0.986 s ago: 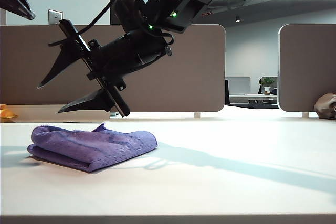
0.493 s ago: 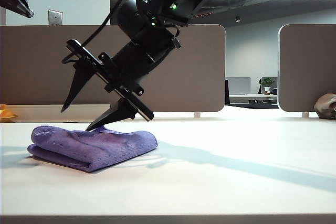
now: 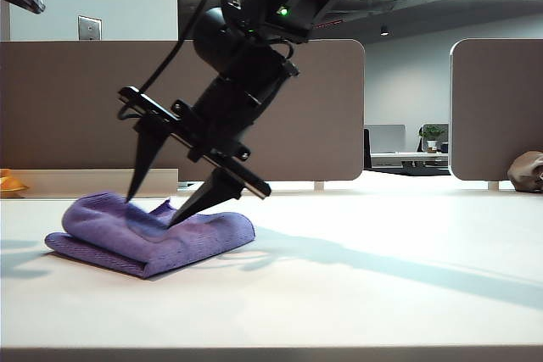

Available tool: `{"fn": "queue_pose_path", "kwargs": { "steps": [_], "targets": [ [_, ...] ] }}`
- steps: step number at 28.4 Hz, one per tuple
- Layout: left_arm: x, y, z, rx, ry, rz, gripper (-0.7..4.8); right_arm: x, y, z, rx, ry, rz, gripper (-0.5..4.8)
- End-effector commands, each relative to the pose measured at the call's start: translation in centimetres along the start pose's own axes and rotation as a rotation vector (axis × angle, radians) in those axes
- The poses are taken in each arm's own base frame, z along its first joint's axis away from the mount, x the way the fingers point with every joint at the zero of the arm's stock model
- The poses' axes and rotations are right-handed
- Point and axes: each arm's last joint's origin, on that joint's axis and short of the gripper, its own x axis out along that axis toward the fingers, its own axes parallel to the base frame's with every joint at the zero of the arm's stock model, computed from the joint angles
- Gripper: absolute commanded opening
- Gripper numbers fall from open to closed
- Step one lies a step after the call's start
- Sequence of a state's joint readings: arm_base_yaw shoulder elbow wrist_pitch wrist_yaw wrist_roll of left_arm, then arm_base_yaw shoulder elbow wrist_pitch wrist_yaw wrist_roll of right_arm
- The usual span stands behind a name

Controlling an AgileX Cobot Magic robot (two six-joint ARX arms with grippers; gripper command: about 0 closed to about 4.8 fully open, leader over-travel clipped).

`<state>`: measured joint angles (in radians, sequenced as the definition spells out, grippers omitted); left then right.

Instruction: Fold the bottom of the cloth upward, then fold it vertically to form a square shape.

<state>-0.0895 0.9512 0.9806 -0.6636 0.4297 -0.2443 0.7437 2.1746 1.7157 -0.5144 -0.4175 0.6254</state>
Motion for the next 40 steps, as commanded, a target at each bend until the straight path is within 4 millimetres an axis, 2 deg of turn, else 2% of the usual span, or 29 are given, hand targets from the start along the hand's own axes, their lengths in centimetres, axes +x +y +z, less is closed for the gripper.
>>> {"fn": "queue_pose_path", "kwargs": {
  "steps": [1, 3, 6, 10, 11, 13, 17, 18, 23, 34, 36, 40],
  "targets": [
    [-0.6, -0.2, -0.2, 0.002, -0.002, 0.0, -0.06, -0.6, 0.6, 0.5, -0.055, -0.029, 0.043, 2.57],
    [-0.9, -0.4, -0.2, 0.011, -0.017, -0.003, -0.06, -1.3, 1.2, 0.6, -0.09, -0.05, 0.065, 2.52],
    [-1.4, -0.6, -0.2, 0.023, -0.045, -0.011, -0.06, -2.5, 2.0, 0.8, -0.109, -0.1, 0.056, 2.03],
    [-1.9, -0.8, -0.3, 0.026, -0.057, -0.014, -0.06, -4.1, 2.6, 0.6, -0.13, -0.102, 0.049, 1.96],
    [-2.0, -0.8, -0.3, 0.024, -0.057, -0.015, -0.06, -4.6, 2.7, 0.4, -0.155, -0.093, 0.041, 1.61],
    [-2.2, -0.9, -0.4, 0.026, -0.064, -0.016, -0.06, -5.5, 3.1, 0.0, -0.233, -0.075, 0.032, -0.04],
    [-3.3, -1.4, -0.7, 0.044, -0.095, -0.045, -0.06, -7.7, 4.1, -0.8, -0.355, -0.093, -0.03, -0.04],
    [-3.8, -1.6, -0.9, 0.053, -0.112, -0.051, -0.06, -9.4, 4.6, -1.1, -0.417, -0.128, -0.091, -0.04],
    [-5.8, -2.4, -1.5, 0.096, -0.18, -0.066, -0.06, -13.4, 6.1, -2.0, -0.552, -0.218, -0.19, -0.05],
    [-11.2, -4.3, -4.3, 0.188, -0.379, -0.112, -0.06, -24.4, 9.3, -5.7, -0.694, -0.429, -0.111, -0.05],
    [-12.6, -4.7, -5.3, 0.21, -0.429, -0.125, -0.06, -27.4, 9.6, -7.4, -0.715, -0.507, -0.084, -0.04],
    [-14.1, -5.1, -6.7, 0.235, -0.48, -0.138, -0.06, -30.5, 9.6, -9.7, -0.731, -0.583, -0.062, -0.04]
  ]
}}
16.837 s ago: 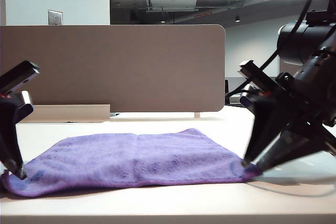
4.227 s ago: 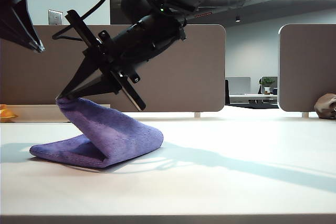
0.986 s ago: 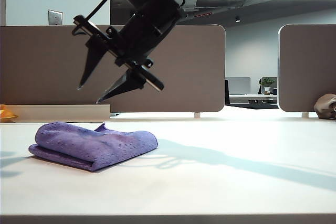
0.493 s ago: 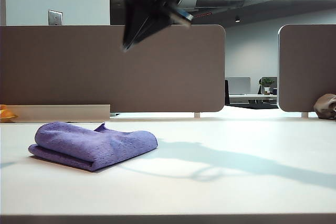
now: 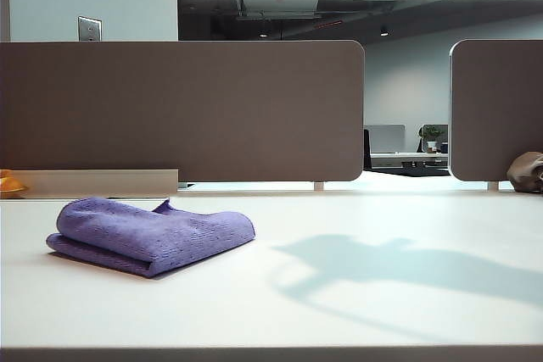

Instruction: Fold the bottom of the cloth upward, then fold it vertically to form a square shape.

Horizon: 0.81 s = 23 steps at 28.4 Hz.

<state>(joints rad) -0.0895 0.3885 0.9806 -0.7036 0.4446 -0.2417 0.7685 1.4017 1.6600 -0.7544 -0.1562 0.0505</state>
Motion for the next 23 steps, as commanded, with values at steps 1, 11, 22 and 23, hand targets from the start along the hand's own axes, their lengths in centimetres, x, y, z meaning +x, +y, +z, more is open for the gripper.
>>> {"fn": "queue_pose_path", "kwargs": {
  "steps": [1, 11, 22, 23],
  "targets": [
    [-1.3, -0.6, -0.3, 0.016, -0.034, -0.012, -0.06, -3.1, 0.5, 0.1, -0.017, -0.082, -0.006, -0.04],
    [-4.1, -1.6, -2.0, 0.03, -0.053, -0.023, -0.06, -12.2, 1.5, -4.5, -0.037, -0.262, -0.061, -0.05],
    [-5.3, -1.8, -3.5, 0.017, -0.021, -0.023, -0.06, -18.1, 1.8, -13.1, -0.043, -0.478, -0.098, -0.05],
    [-5.0, -1.6, -3.6, 0.016, -0.017, -0.023, -0.06, -18.6, 1.8, -14.2, -0.043, -0.5, -0.104, -0.05]
  ]
}}
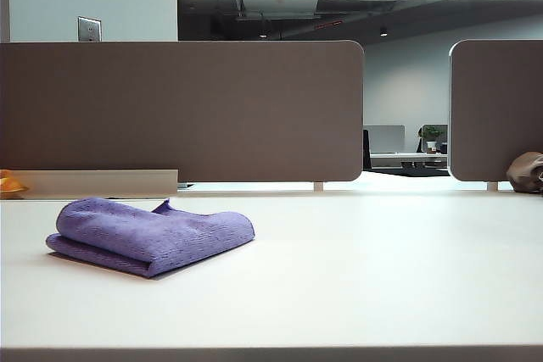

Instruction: Fold the bottom of the cloth upward, then fold it vertically to form a square shape.

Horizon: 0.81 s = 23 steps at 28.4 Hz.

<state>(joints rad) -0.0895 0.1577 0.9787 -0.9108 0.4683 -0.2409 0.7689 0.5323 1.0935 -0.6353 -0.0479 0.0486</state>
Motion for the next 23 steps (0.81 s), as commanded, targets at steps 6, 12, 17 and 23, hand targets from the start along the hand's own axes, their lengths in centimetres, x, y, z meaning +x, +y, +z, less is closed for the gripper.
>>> {"fn": "queue_pose_path", "kwargs": {
  "steps": [6, 12, 17, 23],
  "targets": [
    [2.2, 1.4, -1.2, -0.015, 0.029, 0.009, -0.06, -2.1, -0.1, -2.4, 0.001, -0.068, -0.021, -0.05],
    [4.9, 3.4, -3.4, -0.04, 0.071, 0.018, -0.06, -0.9, -0.2, -4.1, 0.003, -0.004, -0.028, -0.05],
    [6.4, 4.6, -4.8, -0.046, 0.082, 0.022, -0.06, -0.6, -0.3, -5.0, 0.003, 0.017, -0.03, -0.05],
    [7.1, 5.1, -5.4, -0.043, 0.078, 0.025, -0.06, -1.7, -0.3, -6.1, 0.004, -0.012, -0.031, -0.05]
  ]
}}
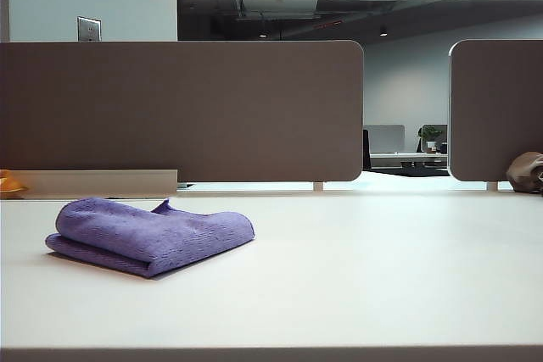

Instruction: Fold the bottom of the cloth upward, then fold it vertically to form a square shape.

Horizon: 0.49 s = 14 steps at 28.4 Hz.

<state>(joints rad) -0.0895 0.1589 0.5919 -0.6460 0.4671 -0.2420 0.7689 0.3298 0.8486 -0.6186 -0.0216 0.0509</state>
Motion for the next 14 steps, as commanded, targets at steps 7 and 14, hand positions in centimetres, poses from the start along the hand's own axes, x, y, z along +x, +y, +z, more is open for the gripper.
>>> {"fn": "queue_pose_path", "kwargs": {
  "steps": [7, 14],
  "targets": [
    [0.1, 0.1, 0.3, 0.02, -0.039, 0.038, -0.05, -2.5, 0.0, -0.7, -0.002, -0.104, -0.001, -0.05],
    [0.5, 0.8, -0.1, 0.048, -0.051, 0.14, -0.05, -2.8, -0.1, -1.9, -0.023, -0.001, -0.006, -0.05]
  ]
}}
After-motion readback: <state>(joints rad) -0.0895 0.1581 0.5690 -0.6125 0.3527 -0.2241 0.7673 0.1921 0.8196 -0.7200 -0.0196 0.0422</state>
